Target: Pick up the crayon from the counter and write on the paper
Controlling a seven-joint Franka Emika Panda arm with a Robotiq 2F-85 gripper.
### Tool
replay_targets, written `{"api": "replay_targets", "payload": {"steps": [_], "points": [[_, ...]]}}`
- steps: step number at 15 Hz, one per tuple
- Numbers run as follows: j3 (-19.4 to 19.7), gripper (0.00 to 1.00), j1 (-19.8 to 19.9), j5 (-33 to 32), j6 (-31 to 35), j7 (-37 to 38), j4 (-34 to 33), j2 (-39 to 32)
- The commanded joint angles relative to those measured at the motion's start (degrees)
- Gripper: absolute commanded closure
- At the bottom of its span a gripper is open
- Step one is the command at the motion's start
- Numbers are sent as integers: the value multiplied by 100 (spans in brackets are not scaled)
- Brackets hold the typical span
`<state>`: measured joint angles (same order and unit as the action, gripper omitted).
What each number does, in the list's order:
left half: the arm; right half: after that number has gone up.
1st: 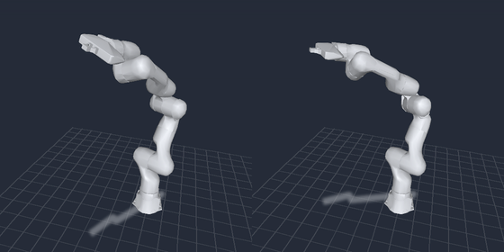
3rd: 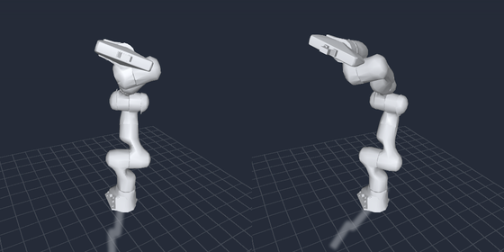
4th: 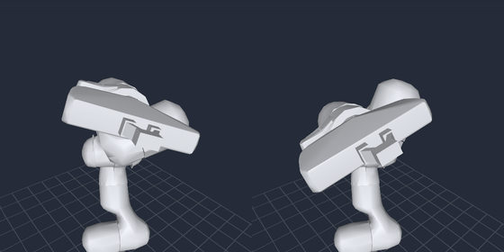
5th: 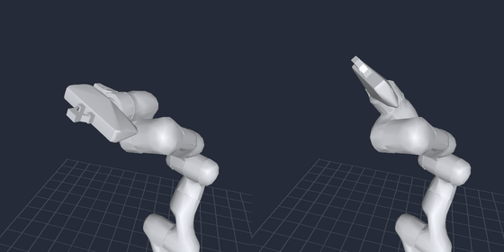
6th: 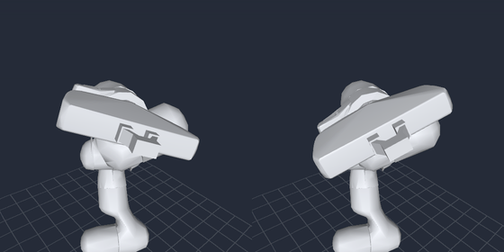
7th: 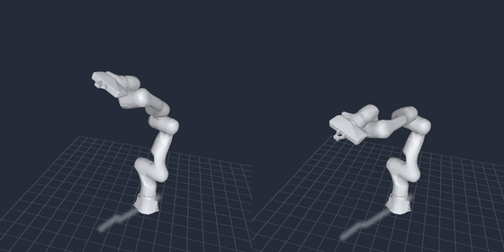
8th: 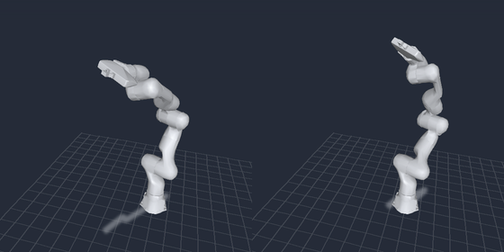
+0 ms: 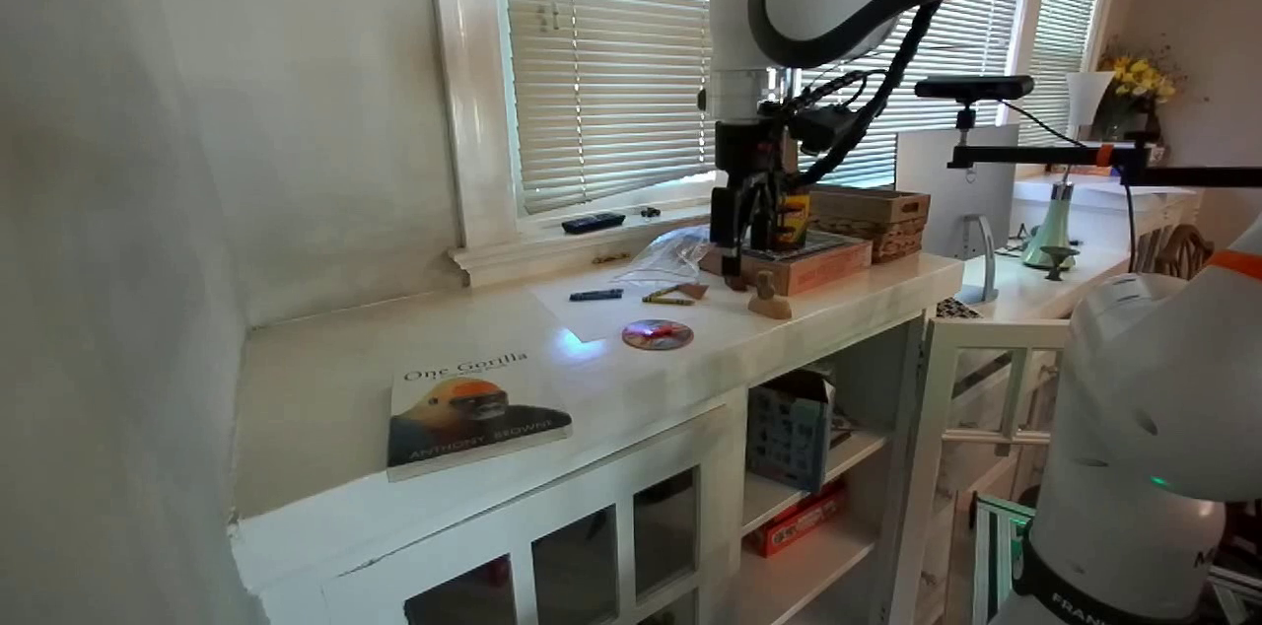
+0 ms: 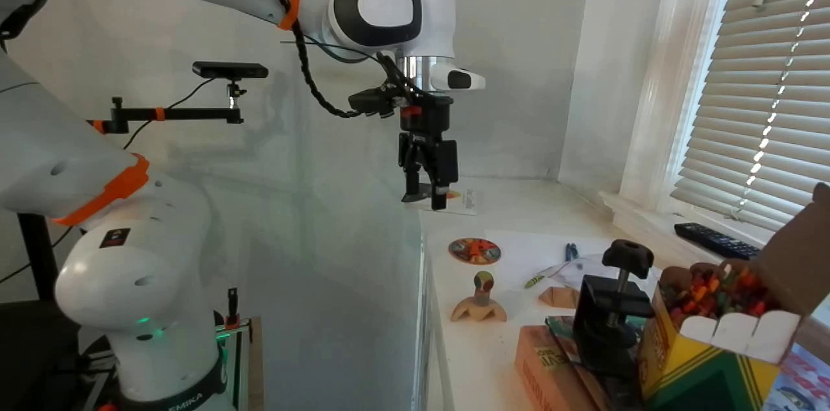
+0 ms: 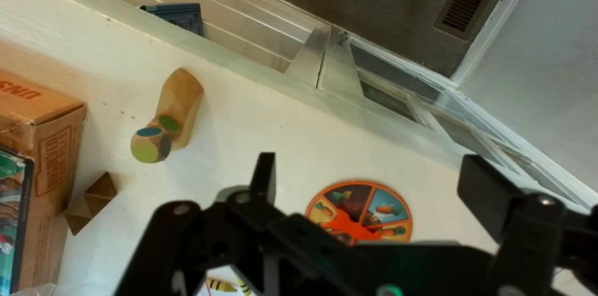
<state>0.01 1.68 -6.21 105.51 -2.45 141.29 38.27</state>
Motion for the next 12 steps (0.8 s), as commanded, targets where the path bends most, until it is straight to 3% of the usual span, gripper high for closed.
{"api": "replay_targets", "payload": {"steps": [1,7,10,12], "points": [[78,0,-35,-291,142,-330,-404,-553],[354,0,-90,-409,-240,-1472,-1793,-2180],[318,0,-20,-524,-492,-1535,-2668,-3088],[222,0,15,-813,-693,-1168,-3111,-3572]]}}
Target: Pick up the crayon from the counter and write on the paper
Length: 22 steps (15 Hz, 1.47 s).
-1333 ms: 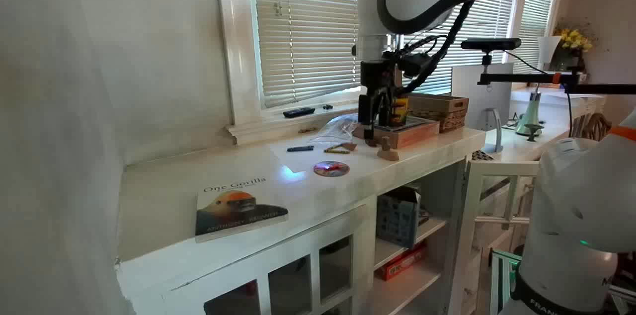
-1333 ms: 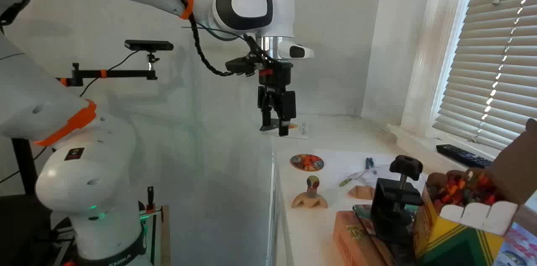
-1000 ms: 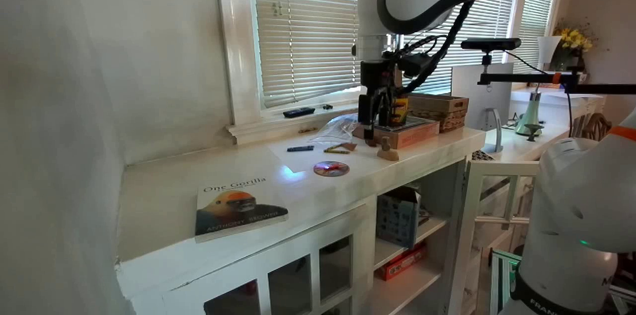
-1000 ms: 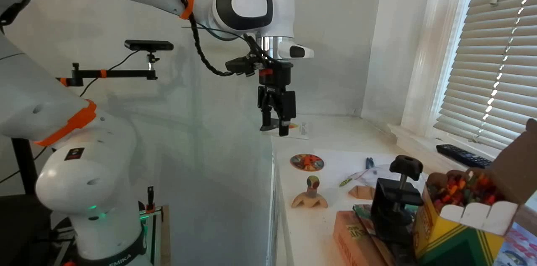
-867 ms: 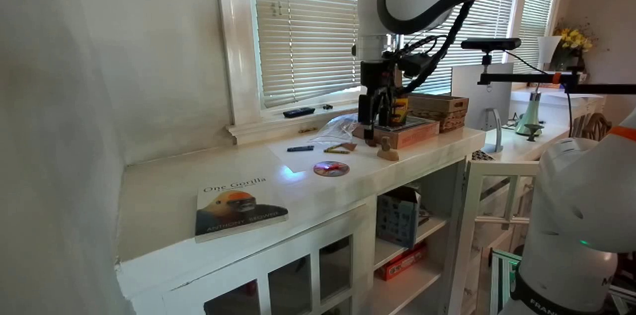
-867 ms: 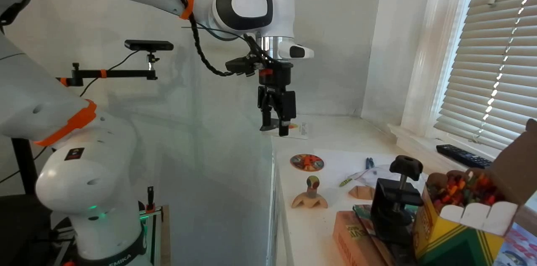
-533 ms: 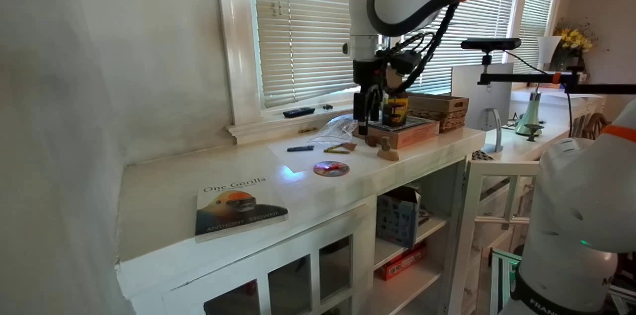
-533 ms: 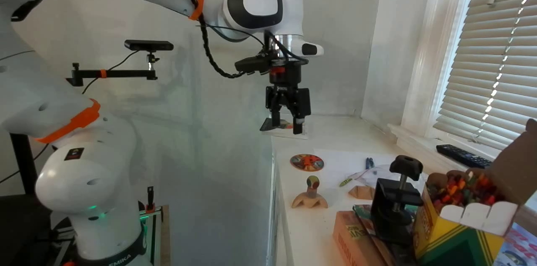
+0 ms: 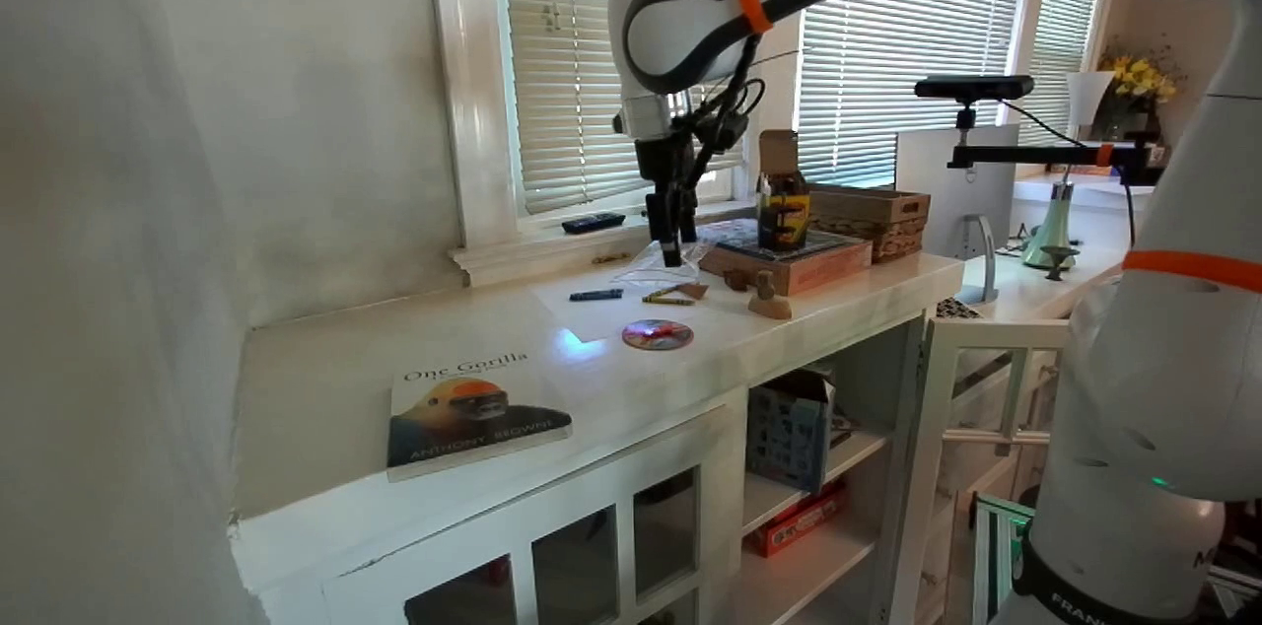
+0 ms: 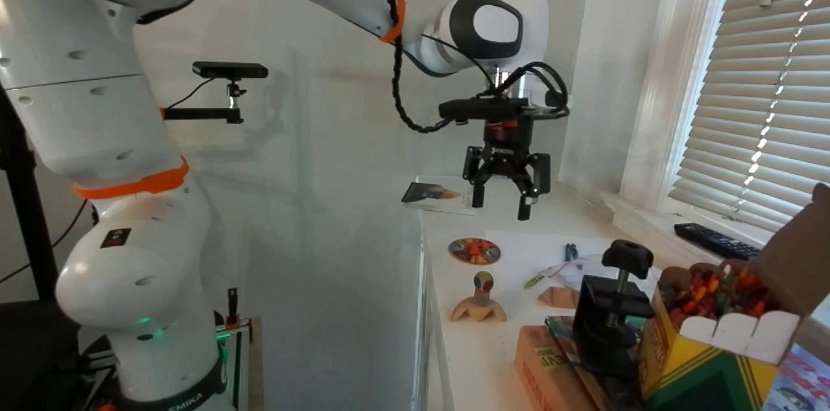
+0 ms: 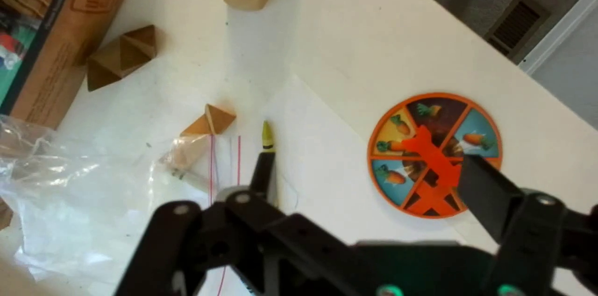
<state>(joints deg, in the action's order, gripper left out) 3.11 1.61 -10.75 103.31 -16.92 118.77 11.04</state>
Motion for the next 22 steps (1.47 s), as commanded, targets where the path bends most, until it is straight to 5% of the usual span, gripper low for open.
{"api": "replay_targets", "payload": {"steps": [1,5,13,22], "points": [[-99,0,12,-477,-607,343,-1075,-1058],[-92,0,-4,-951,-908,897,-1593,-1689],[-80,0,47,-272,-1271,919,-1747,-2059],[-6,0,125,-415,-1202,677,-1846,-2218]]}}
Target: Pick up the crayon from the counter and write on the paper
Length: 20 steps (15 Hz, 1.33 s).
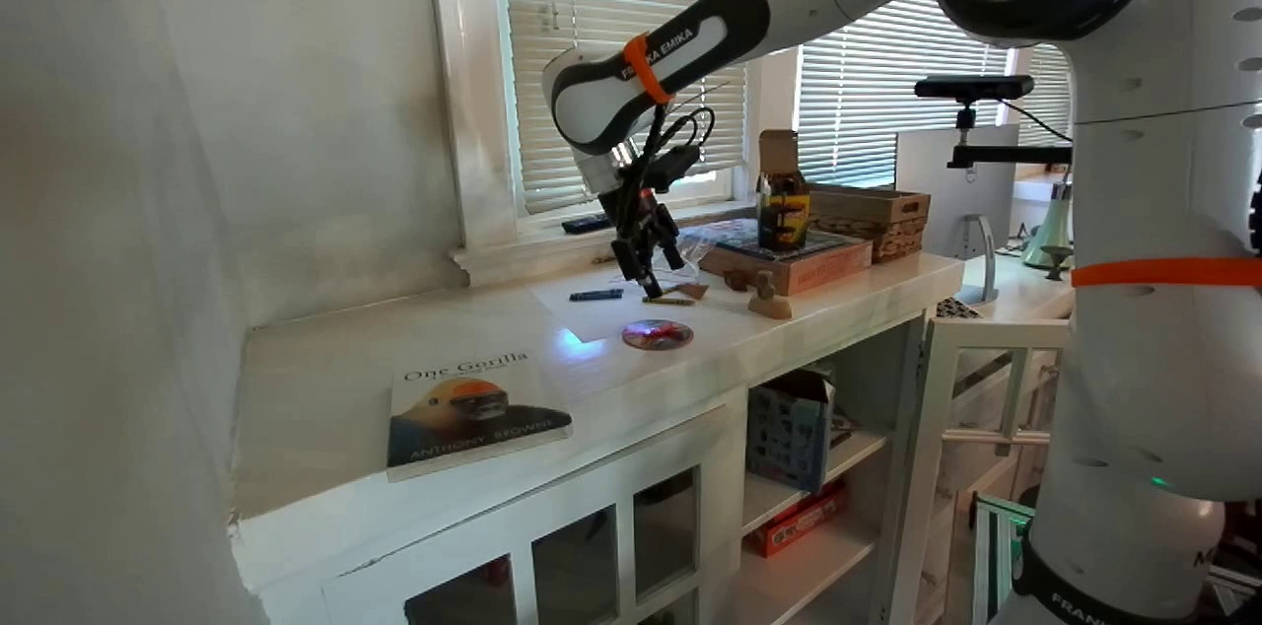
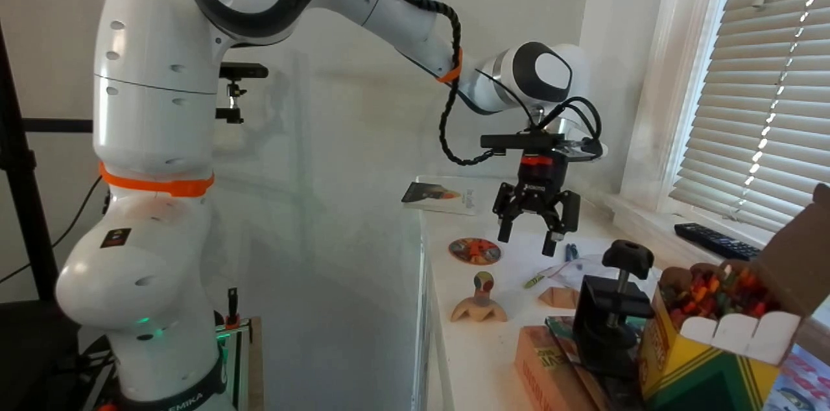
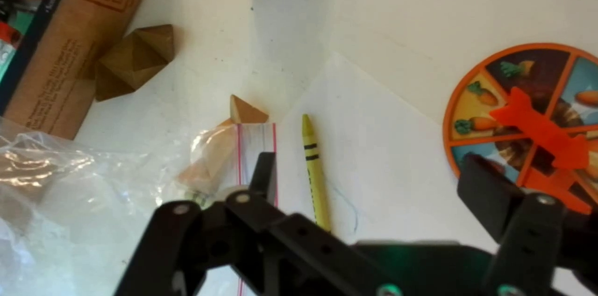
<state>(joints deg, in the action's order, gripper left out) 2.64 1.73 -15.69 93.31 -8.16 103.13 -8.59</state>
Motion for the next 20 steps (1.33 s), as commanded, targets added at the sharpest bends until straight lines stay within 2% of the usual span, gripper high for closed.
{"api": "replay_targets", "payload": {"steps": [1,5,13,20], "points": [[66,0,148,94,-225,-236,-359,-319],[108,0,291,260,-663,-514,-812,-718],[21,0,237,382,-1558,-168,-1347,-1132],[-7,0,389,800,-1184,-468,-1629,-1461]]}}
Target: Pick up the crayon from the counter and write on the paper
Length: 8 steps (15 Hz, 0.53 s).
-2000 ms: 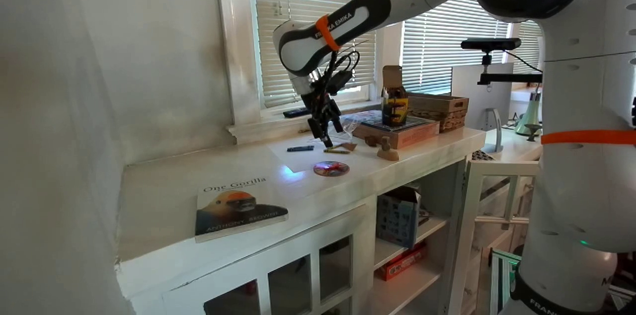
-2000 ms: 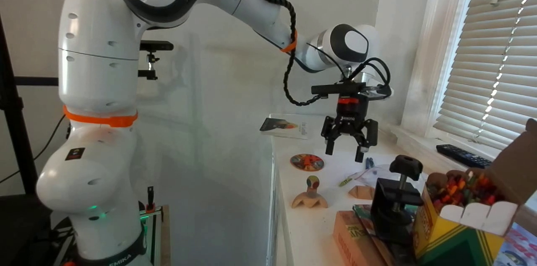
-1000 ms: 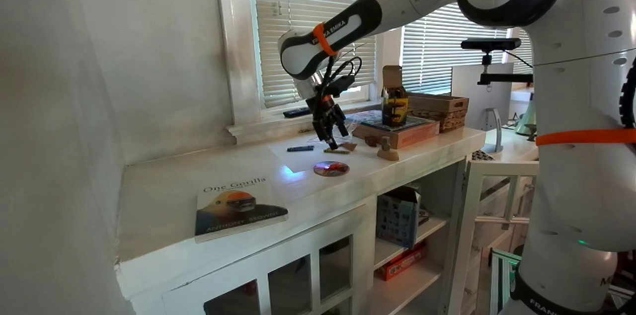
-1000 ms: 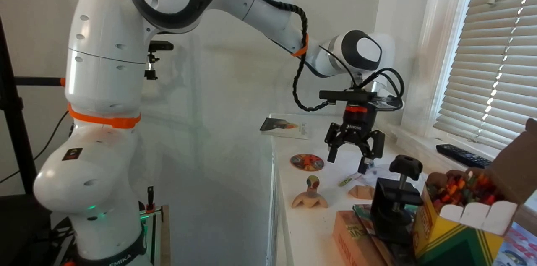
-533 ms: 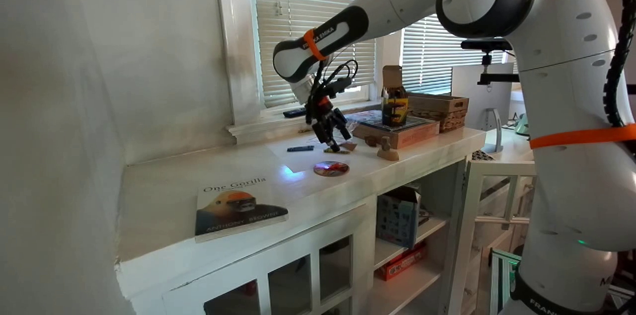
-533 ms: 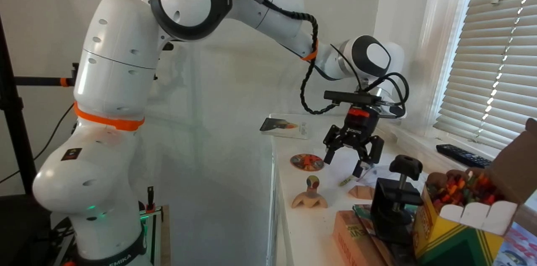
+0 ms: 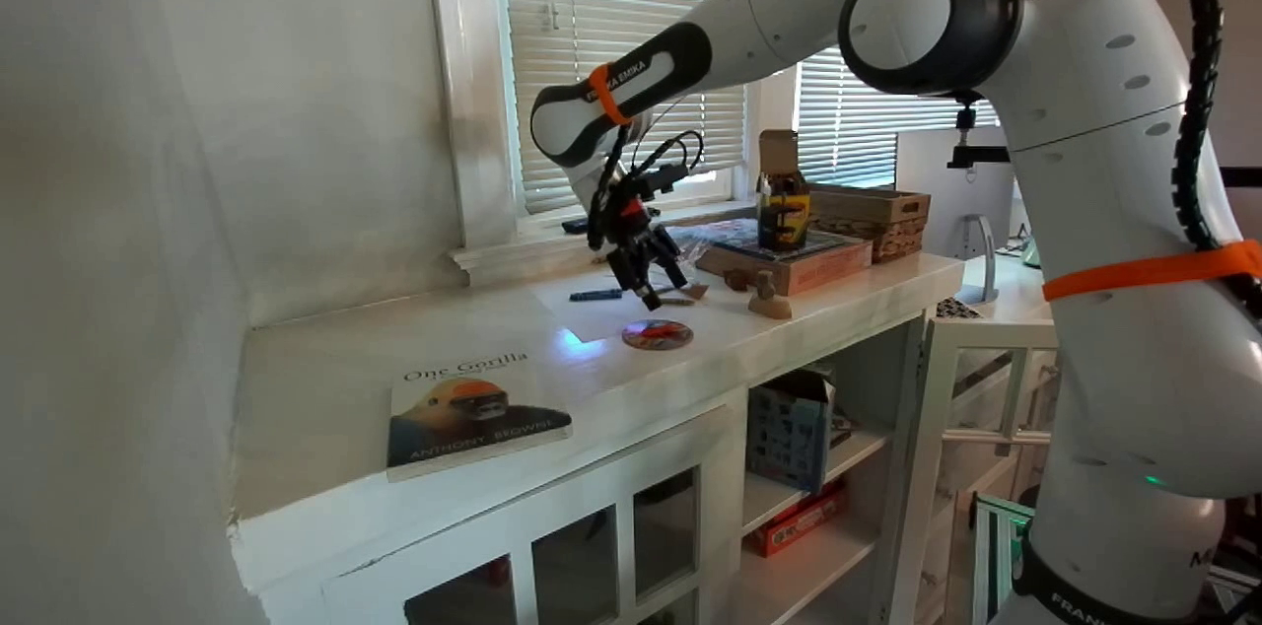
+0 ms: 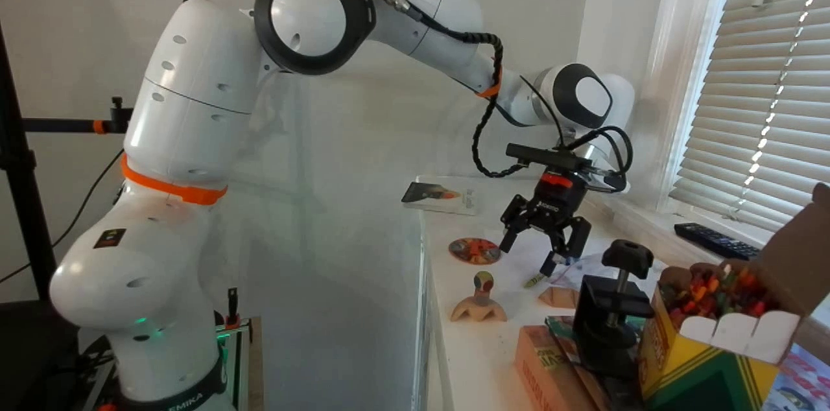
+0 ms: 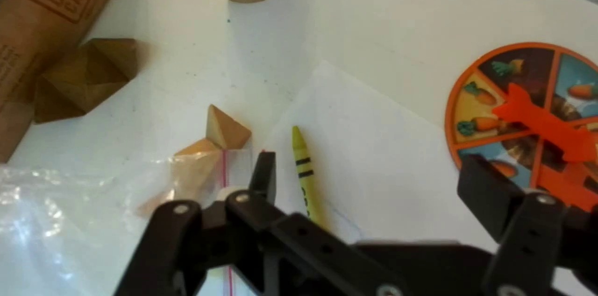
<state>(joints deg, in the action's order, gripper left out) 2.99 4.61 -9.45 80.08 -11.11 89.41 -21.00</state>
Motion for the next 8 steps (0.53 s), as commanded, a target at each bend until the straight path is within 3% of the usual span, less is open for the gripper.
{"api": "replay_targets", "payload": {"steps": [1,5,6,8], "points": [[-35,0,92,102,232,-203,-290,-252],[-13,0,137,90,378,-289,-436,-381],[-15,15,159,110,416,-320,-448,-408],[-17,27,189,130,435,-355,-471,-439]]}}
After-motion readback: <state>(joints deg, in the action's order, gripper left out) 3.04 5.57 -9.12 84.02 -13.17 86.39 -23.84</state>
